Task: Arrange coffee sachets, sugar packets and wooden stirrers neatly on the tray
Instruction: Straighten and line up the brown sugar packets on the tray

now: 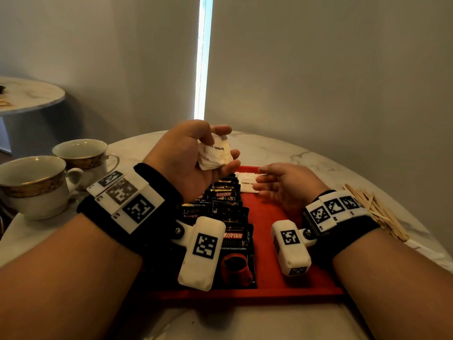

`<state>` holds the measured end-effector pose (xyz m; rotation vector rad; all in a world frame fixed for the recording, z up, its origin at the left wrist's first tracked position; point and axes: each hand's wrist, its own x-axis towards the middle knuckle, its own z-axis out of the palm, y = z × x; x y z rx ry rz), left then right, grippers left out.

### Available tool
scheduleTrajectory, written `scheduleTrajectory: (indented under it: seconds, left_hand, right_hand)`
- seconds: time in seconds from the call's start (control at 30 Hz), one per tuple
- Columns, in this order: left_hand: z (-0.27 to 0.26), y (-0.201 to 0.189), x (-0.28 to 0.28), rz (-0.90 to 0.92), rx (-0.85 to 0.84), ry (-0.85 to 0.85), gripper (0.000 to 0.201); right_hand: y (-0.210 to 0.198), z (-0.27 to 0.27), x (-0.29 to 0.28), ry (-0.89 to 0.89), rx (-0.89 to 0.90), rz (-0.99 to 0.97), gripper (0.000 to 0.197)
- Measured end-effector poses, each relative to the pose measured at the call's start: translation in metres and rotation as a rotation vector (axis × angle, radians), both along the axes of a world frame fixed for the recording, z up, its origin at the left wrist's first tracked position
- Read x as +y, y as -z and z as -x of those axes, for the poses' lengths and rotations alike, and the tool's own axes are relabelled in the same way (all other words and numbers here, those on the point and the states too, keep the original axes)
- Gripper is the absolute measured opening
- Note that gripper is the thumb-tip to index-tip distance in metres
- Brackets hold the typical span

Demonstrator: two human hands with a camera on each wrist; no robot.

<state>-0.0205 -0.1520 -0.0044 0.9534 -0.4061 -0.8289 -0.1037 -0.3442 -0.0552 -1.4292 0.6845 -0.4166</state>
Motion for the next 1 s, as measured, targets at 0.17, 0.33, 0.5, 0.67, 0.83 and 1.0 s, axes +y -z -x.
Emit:
scheduleTrajectory:
  seconds: [0.17, 0.33, 0.5, 0.67, 0.83, 1.0]
  left_hand:
    - [0.001, 0.002, -0.003, -0.005, -0.032, 0.051, 0.039]
    - [0.001, 0.004, -0.003, -0.021, -0.109, 0.067, 0.034]
    - [0.003, 0.003, -0.003, 0.013, -0.109, 0.017, 0.026]
    - [0.004, 0.003, -0.003, 0.019, -0.139, -0.011, 0.018]
    - [0.003, 0.003, -0.004, -0.011, -0.132, -0.007, 0.013]
    - [-0.004, 0.005, -0.006, -0.091, -0.091, -0.068, 0.029]
  right_hand:
    - [-0.016, 0.004, 0.005, 0.026, -0.187, 0.054, 0.018]
    - [-0.037, 0.014, 0.02, -0.082, -0.283, 0.098, 0.04]
    - [-0.042, 0.018, 0.036, -0.228, -0.3, 0.183, 0.04]
    - [-0.041, 0.019, 0.043, -0.231, -0.314, 0.244, 0.011]
    - [-0.042, 0.019, 0.042, -0.187, -0.346, 0.202, 0.007]
    - [-0.045, 0.02, 0.045, -0.174, -0.447, 0.079, 0.009]
